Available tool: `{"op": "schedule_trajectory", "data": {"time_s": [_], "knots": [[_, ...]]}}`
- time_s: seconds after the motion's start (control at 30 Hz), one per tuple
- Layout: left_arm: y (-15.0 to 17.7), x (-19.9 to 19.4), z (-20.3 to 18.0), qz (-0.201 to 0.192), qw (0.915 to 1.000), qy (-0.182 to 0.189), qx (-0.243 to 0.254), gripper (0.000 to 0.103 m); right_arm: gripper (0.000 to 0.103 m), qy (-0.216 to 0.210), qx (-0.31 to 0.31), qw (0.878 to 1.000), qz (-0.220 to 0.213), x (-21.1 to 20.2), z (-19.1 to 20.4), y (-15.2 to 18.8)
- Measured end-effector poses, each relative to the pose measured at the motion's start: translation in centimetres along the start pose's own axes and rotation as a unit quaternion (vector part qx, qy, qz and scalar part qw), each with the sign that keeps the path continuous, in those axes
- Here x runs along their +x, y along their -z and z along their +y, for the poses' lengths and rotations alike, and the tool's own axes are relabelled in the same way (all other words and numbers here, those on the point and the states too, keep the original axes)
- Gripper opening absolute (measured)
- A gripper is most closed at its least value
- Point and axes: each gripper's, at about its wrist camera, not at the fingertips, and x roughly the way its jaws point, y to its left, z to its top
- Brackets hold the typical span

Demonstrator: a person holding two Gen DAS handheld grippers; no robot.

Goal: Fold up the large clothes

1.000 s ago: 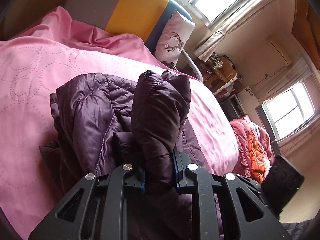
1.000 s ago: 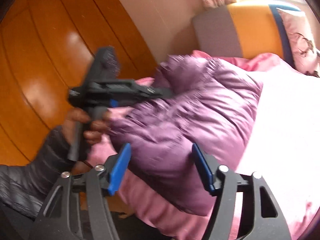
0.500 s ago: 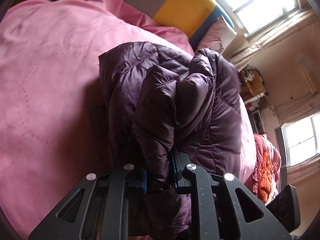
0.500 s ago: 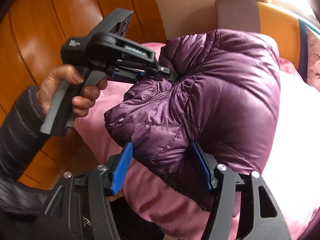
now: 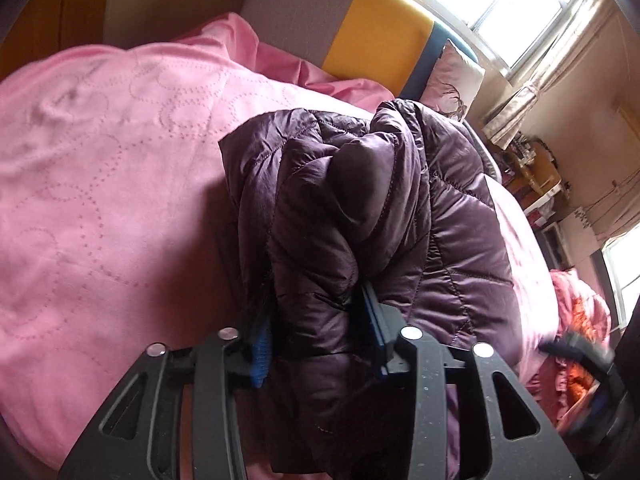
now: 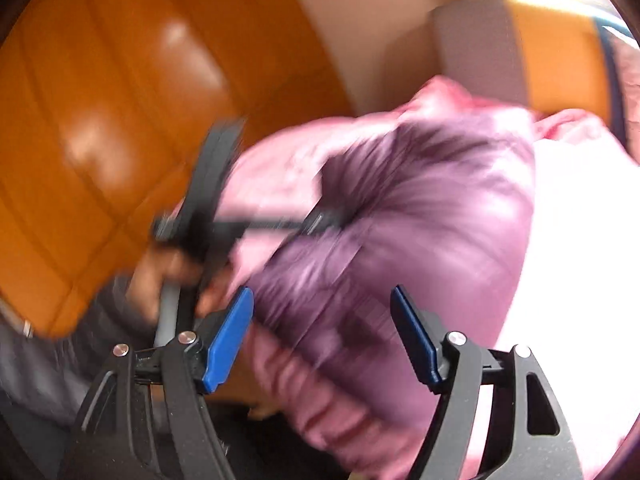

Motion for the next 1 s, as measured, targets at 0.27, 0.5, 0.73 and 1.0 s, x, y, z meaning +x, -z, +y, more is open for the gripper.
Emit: {"op": "schedule_trajectory", "data": {"time_s": [0.27,0.5,0.73,1.0], "knots": [[0.7,-0.4,-0.7,-0.02,0.9989,-0.037,0.022,0.059,0.073,0.106,0.044,0.993,-0.033,4.3,-3.6,-8.9],[0.8,0.5,0.1,-0.024,0.9989,-0.038,0.01,0.068,0.083,0.168,0.021,0.985,0.022,13.2,-3.7,-12.2],[1.3,2.3,1.8,-0.021,0.9991,-0.038,0.004,0.069,0.09,0.236,0.008,0.968,0.081,19.2,-3.3,-9.7],[1.8,1.6,-0.6,-0.047,0.994,-0.093,0.032,0.069,0.092,0.216,0.034,0.973,0.07,18.7,-5.3,-8.2]]}}
